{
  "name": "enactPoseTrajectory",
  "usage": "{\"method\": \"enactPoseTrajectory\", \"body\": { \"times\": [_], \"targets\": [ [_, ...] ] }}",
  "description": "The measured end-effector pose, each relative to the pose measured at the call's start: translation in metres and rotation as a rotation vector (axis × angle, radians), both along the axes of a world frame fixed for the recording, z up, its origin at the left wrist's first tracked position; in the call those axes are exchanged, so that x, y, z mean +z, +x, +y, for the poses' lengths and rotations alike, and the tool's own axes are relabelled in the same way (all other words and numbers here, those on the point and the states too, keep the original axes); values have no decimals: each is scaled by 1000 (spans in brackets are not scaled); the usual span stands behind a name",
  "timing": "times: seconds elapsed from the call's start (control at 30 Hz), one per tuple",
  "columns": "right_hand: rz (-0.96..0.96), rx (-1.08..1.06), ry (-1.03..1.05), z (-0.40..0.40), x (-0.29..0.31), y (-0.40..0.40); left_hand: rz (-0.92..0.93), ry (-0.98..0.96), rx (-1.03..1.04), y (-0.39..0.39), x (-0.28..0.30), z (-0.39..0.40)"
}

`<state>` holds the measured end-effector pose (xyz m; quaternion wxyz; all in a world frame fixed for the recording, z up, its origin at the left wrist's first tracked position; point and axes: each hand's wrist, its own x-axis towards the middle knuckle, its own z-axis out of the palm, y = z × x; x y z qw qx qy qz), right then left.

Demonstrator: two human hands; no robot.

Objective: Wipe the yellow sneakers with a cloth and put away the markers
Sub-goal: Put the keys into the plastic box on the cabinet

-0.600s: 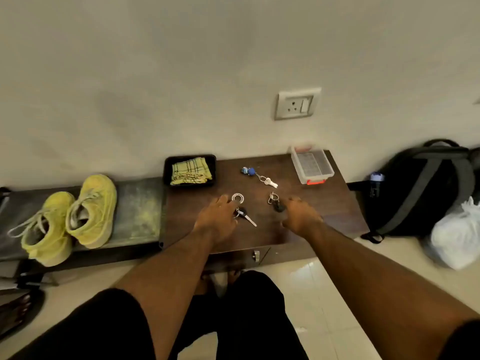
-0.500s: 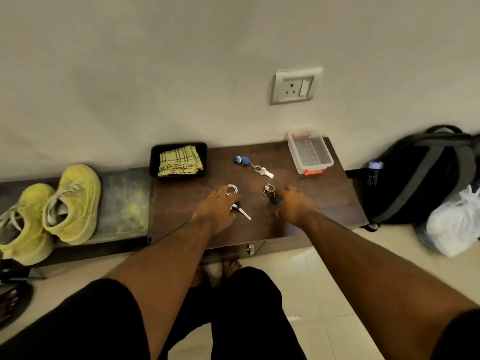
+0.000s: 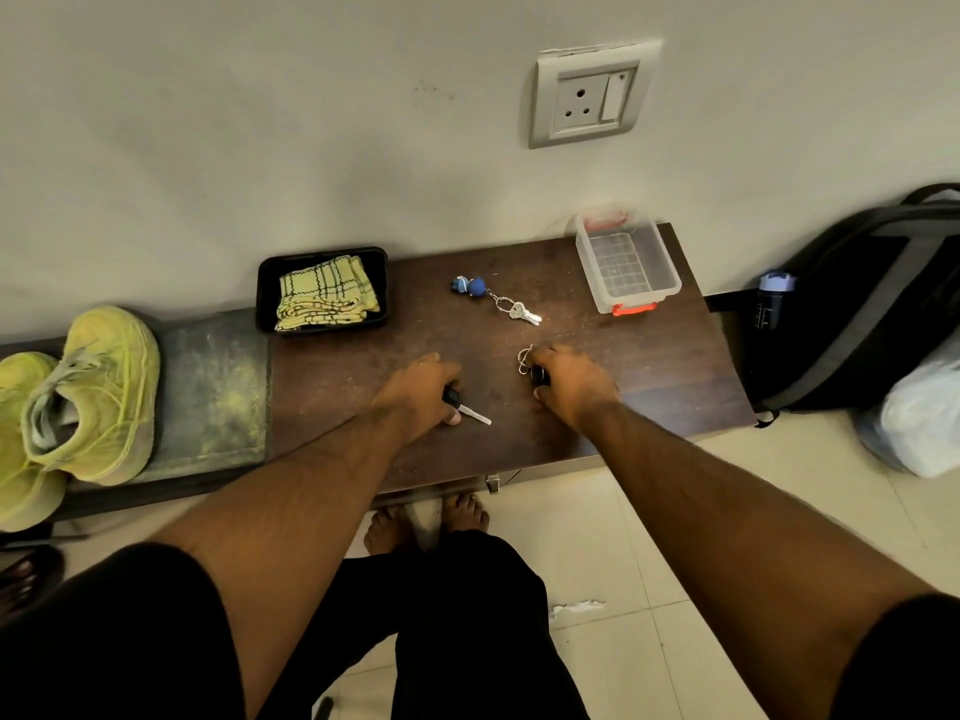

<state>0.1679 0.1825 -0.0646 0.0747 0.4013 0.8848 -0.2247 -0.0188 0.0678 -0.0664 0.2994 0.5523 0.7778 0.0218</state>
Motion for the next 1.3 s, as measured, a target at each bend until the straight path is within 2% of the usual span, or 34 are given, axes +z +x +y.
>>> {"method": "enactPoseTrajectory", "body": {
  "times": [0.07,0.17,0.33,0.47,0.63,0.8,1.1,1.2,1.3],
  "targets": [
    [45,-18,-20,-1,3,3,-77,50,78,2,0,-2],
    [181,-89,-18,4,13,11,-234,221,309,11,4,1],
    [417,-199,58,37,50,28,-572,450,627,37,42,55],
    [562,-271,58,73,80,41,-903,517,747,60,78,116],
    [560,-362,52,121,81,49,-1042,576,762,79,97,189],
    [488,-380,32,155,61,52,-975,499,705,85,64,231],
    [309,-213,57,178,36,48,-516,445,543,85,32,266],
    [270,-217,33,175,30,46,-400,451,465,84,33,267],
    [277,-241,38,171,30,47,-353,514,474,73,37,258]
  ]
}}
